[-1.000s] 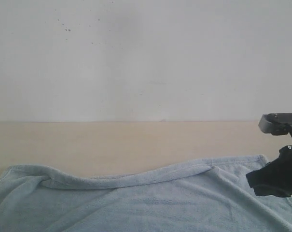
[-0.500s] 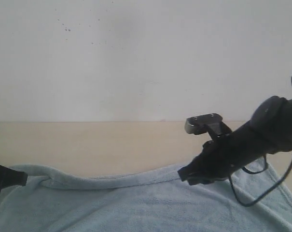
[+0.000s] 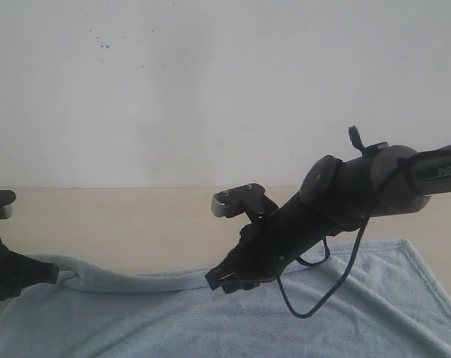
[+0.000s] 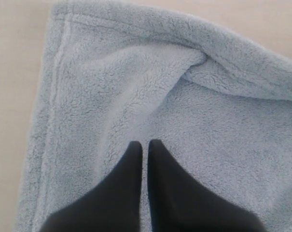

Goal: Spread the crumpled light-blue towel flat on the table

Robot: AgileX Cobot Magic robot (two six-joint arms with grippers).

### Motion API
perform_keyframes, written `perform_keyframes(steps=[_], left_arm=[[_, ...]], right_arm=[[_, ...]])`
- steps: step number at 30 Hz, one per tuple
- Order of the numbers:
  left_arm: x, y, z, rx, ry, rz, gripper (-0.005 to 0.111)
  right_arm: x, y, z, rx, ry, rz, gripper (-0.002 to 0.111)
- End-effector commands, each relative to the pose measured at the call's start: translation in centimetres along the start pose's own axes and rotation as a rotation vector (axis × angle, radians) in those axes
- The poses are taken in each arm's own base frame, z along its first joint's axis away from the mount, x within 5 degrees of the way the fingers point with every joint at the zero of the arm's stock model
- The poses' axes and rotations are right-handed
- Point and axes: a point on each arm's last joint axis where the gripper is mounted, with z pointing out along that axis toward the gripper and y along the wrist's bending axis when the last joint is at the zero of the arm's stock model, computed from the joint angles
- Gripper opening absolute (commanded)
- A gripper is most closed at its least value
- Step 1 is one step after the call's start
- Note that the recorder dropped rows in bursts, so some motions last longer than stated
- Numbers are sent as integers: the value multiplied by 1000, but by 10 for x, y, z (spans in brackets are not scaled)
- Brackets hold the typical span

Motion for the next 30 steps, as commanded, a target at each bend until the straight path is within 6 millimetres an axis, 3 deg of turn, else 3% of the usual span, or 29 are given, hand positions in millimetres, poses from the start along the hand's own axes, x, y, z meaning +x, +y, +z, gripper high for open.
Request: perform_keyframes(steps=[1, 5, 12, 18, 20, 23, 25, 30], left_arm=[[-3, -1, 0, 5, -10, -5, 4], [-3, -1, 0, 5, -10, -5, 4], [-3, -2, 0, 13, -9, -27, 4], [-2, -2, 0, 18, -6, -50, 4], [-2, -2, 0, 16, -2, -50, 4], [-2, -2, 0, 16, -2, -50, 4], [-2, -2, 0, 16, -2, -50, 4], [-5, -4, 0, 34, -31, -54, 4]], right_arm=[[0, 1, 8, 15, -7, -18, 16], [4, -5, 23, 23, 9, -6, 16], [-24, -14, 43, 2, -34, 35, 16], [-48, -21, 45, 44, -110, -6, 16], [-63, -25, 43, 76, -159, -21, 16], [-92, -33, 26, 107, -246, 0, 16], [-101, -33, 15, 76, -239, 0, 16], [-91, -11, 13, -84, -49, -74, 16]])
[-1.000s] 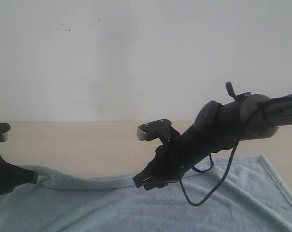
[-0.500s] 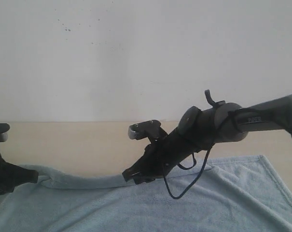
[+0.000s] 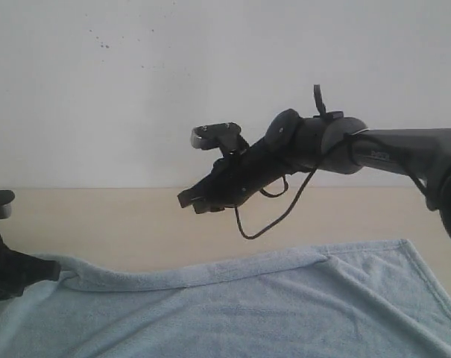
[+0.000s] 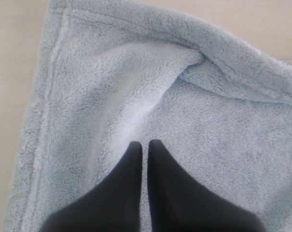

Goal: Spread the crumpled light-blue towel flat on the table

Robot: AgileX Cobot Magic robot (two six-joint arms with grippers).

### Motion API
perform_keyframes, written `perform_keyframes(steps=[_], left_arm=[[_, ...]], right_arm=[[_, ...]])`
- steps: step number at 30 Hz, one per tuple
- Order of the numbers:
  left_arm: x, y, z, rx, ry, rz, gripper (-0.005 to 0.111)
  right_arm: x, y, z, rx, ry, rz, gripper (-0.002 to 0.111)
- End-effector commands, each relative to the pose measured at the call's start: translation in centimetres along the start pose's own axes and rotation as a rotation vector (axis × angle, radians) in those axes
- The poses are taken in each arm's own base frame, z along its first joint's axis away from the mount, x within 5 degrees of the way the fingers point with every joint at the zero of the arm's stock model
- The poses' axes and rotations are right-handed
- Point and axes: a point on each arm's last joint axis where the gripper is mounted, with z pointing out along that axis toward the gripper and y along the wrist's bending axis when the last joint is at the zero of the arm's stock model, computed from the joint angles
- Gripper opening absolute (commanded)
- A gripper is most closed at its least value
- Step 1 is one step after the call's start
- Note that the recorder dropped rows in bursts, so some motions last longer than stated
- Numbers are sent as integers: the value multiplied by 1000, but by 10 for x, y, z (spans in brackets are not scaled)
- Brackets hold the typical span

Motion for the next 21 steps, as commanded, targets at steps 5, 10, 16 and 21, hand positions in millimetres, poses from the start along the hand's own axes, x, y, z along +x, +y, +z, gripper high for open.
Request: perform_keyframes(steps=[5, 10, 16, 21], left_arm=[[-5, -3, 0, 24, -34, -14, 4], [-5, -3, 0, 25, -37, -14, 4], [-6, -4, 0, 35, -46, -29, 4], [-6, -4, 0, 35, -46, -31, 4]], right_arm=[[18, 60, 7, -236, 246, -163, 16], [24, 105, 16, -308, 284, -245, 16], [32, 136, 22, -339, 327, -332, 16], [41, 120, 40, -287, 321, -306, 16]])
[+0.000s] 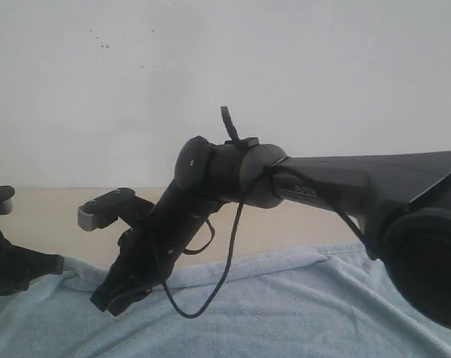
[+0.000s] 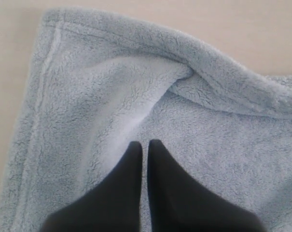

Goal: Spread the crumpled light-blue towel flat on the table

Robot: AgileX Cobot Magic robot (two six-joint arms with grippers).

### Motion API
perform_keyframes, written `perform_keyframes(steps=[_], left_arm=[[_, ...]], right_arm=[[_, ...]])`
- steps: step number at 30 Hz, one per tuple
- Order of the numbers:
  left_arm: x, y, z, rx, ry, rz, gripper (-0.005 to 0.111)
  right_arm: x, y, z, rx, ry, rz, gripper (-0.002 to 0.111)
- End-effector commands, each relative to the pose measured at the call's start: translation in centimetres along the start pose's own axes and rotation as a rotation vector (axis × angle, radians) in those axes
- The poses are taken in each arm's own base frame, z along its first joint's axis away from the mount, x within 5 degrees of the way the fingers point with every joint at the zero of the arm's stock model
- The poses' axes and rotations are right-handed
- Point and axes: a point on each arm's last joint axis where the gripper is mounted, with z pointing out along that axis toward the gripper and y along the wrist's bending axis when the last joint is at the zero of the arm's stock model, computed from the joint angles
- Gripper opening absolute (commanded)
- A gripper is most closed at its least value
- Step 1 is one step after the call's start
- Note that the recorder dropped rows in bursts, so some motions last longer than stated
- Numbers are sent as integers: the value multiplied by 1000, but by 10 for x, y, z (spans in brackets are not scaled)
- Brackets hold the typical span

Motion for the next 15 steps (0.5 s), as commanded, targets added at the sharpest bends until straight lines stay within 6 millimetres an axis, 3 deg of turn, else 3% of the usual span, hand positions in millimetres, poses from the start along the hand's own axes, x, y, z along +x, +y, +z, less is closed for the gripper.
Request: perform_keyframes(steps=[1, 11, 15], left_arm=[[-3, -2, 0, 12, -16, -12, 4], [-5, -3, 0, 22, -32, -16, 4], [-5, -3, 0, 28, -34, -33, 4]], right_arm=[[10, -25, 12, 58, -7, 37, 16], [21, -56, 37, 176, -58, 83, 16], [22, -73, 28, 230, -107, 130, 16]])
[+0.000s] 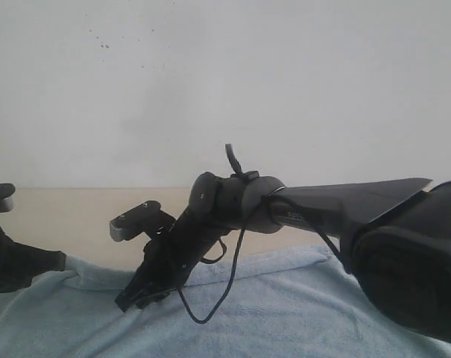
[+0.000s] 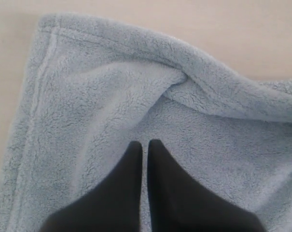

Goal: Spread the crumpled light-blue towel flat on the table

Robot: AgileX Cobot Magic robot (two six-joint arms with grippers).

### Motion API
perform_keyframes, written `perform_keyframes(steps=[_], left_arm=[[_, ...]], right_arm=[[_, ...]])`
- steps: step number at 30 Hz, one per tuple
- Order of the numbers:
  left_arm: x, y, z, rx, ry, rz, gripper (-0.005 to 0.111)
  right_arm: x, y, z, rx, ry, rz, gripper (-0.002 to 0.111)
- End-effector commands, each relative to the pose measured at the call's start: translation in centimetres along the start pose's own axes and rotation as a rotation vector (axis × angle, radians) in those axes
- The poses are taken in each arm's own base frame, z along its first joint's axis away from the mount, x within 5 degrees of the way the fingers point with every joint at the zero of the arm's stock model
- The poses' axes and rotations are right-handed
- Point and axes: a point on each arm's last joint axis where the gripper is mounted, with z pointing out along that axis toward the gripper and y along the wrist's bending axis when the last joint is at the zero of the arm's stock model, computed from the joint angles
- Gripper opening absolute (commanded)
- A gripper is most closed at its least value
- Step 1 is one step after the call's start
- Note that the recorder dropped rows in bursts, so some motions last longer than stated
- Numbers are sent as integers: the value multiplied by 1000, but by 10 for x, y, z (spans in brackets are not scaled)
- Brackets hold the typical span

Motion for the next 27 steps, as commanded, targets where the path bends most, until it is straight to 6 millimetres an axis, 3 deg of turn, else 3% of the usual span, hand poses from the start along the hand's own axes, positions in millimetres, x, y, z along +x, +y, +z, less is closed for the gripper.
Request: perform_keyframes(steps=[1, 6, 14, 21, 27], left_arm=[[-3, -3, 0, 17, -17, -19, 4], [-2, -13, -1, 38, -21, 5, 4], [1, -27, -2, 73, -31, 52, 4], [1, -28, -2, 77, -36, 64, 4], [1, -28, -2, 78, -39, 67, 4]], right_arm=[[0, -28, -8, 86, -63, 54, 16], [-7, -59, -28, 141, -129, 126, 16], [-15, -113, -81, 225, -193, 243, 16], [0, -110, -87, 107, -43, 201, 16], [-14, -88, -108, -56, -88, 118, 16]])
